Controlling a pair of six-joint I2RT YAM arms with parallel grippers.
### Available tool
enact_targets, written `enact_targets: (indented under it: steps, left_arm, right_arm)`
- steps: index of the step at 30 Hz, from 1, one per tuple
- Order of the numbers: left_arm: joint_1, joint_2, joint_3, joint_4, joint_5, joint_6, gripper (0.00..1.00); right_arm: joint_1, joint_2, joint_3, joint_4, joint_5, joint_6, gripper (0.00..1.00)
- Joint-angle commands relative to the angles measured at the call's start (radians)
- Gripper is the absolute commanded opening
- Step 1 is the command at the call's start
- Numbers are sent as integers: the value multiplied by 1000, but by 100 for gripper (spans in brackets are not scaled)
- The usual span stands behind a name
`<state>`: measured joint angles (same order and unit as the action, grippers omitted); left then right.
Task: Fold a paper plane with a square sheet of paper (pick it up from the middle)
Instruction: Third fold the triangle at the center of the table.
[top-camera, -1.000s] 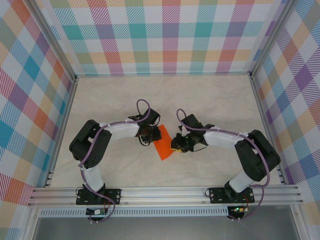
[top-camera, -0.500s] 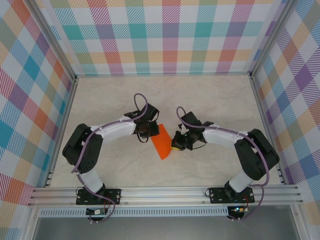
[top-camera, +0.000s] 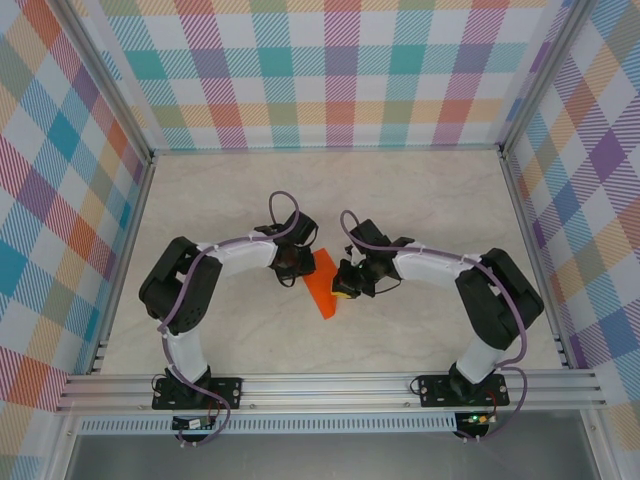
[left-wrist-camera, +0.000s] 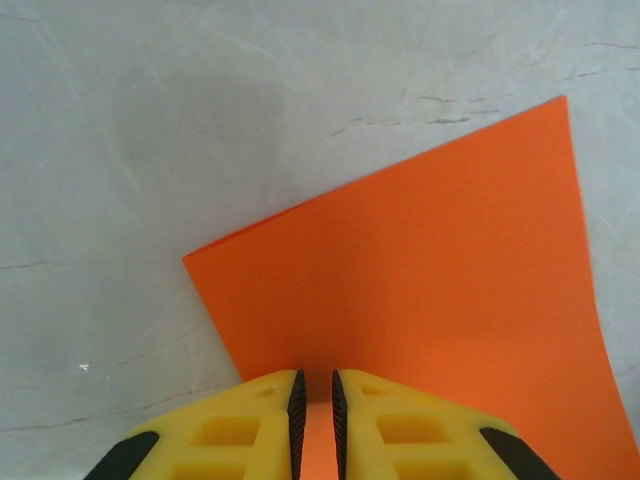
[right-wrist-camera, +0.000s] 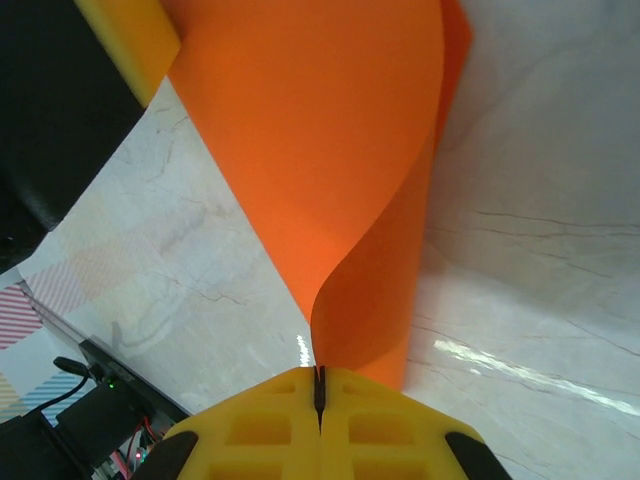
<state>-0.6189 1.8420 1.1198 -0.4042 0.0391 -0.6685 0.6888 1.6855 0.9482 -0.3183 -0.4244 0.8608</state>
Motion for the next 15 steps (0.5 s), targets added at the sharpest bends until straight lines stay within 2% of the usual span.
enact_targets:
  steps: [1, 15]
  left_arm:
    - [5, 25, 15, 9, 10, 22, 17]
    - [5, 68, 40, -10, 24, 59, 15]
  right_arm:
    - [18, 34, 35, 49, -40, 5, 4]
    - [29, 115, 33, 217, 12, 77, 5]
